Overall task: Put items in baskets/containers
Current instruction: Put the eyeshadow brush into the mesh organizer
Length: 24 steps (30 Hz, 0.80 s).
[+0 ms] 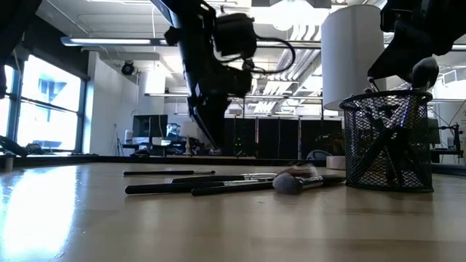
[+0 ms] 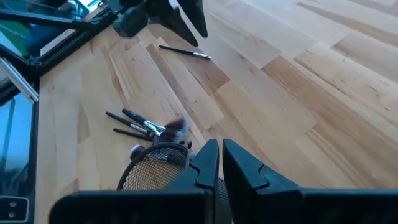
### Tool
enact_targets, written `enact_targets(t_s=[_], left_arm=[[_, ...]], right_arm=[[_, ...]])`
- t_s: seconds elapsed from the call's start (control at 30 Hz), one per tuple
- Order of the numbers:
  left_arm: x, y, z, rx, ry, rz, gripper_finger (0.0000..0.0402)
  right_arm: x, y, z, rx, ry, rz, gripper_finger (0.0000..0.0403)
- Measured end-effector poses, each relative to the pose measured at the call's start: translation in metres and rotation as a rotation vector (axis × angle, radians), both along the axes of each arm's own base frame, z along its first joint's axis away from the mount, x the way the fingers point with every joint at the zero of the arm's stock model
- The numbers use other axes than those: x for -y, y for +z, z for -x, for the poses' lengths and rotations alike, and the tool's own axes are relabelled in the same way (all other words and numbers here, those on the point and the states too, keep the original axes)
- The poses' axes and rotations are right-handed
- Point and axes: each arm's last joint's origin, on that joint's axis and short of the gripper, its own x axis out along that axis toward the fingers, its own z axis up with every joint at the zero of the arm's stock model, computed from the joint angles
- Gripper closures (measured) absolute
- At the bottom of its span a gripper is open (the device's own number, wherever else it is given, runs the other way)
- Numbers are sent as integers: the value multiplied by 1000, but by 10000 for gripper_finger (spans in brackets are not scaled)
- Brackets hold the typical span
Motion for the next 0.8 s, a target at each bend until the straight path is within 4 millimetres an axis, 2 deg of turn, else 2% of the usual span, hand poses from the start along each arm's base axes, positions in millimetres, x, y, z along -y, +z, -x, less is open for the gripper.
enact_targets(t_s=[0.4,0.67,0.73,0.8], left_arm=[[-1,-37,-8,-93,-35,-13,308],[-1,-43,-10,-98,-66,-23,308],[-2,-45,-11,-98,-68,-24,318],[-4,-46,-12,-93,-82,-22,346]], right_arm=[[1,3,-2,47,-43,12,391],[1,4,-2,66,-69,-7,391],[1,4,-2,67,-70,-6,391],[1,4,-2,68,-75,-2,391]])
